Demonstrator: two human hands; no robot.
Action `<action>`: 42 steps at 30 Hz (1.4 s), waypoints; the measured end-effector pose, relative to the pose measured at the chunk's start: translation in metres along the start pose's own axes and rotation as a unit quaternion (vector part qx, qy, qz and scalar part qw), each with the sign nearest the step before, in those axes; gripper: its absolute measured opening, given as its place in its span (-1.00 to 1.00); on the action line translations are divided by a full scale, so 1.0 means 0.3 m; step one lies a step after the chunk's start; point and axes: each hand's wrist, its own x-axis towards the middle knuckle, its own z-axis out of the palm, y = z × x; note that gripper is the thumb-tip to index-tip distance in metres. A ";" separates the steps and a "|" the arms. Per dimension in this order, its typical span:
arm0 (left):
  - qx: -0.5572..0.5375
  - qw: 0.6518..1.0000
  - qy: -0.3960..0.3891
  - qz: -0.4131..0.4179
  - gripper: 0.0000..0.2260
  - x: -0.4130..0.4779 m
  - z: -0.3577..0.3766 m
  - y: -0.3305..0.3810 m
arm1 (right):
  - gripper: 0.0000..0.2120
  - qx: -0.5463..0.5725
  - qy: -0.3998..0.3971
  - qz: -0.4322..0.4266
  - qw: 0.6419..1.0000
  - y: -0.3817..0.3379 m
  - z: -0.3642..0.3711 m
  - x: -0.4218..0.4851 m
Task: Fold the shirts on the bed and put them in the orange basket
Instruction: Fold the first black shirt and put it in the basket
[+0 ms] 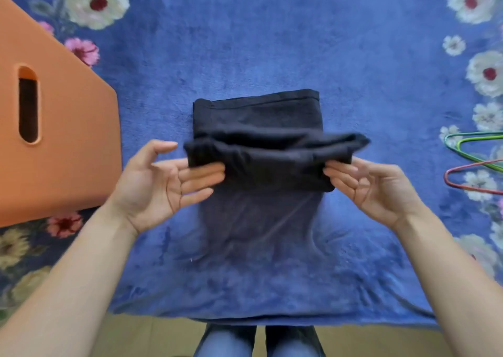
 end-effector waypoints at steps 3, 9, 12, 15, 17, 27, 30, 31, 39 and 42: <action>0.092 0.995 0.004 0.040 -0.73 0.074 0.017 0.056 | -0.93 -0.190 0.057 -0.046 0.979 -0.032 0.024 0.091; 0.440 0.834 0.269 0.196 -0.74 0.244 0.027 -0.060 | -0.73 -0.304 0.149 -0.123 0.933 -0.006 0.065 0.176; 0.337 0.838 0.328 0.276 -0.71 0.253 0.088 -0.086 | -0.61 -0.266 0.200 -0.178 0.926 0.013 0.094 0.211; 0.314 0.797 0.401 0.324 -0.68 0.288 0.117 -0.067 | -0.59 -0.302 0.264 -0.262 0.878 0.011 0.138 0.243; 0.302 0.782 0.423 0.344 -0.67 0.334 0.105 -0.025 | -0.59 -0.325 0.296 -0.300 0.847 -0.007 0.165 0.270; 0.388 0.762 0.445 0.266 -0.68 0.496 -0.001 0.065 | -0.61 -0.544 0.345 -0.181 0.743 -0.044 0.146 0.465; 0.438 0.695 0.458 0.339 -0.73 0.445 0.034 0.051 | -0.71 -0.536 0.381 -0.273 0.702 -0.035 0.151 0.448; 0.479 0.653 0.438 0.390 -0.68 0.431 0.058 0.044 | -0.68 -0.539 0.369 -0.343 0.675 -0.023 0.172 0.441; 0.717 0.589 0.308 0.209 -0.39 0.513 0.031 -0.105 | -0.49 -0.773 0.164 -0.215 0.574 0.065 0.162 0.476; 0.686 0.622 0.294 0.238 -0.38 0.508 0.022 -0.106 | -0.49 -0.735 0.206 -0.116 0.636 0.012 0.078 0.457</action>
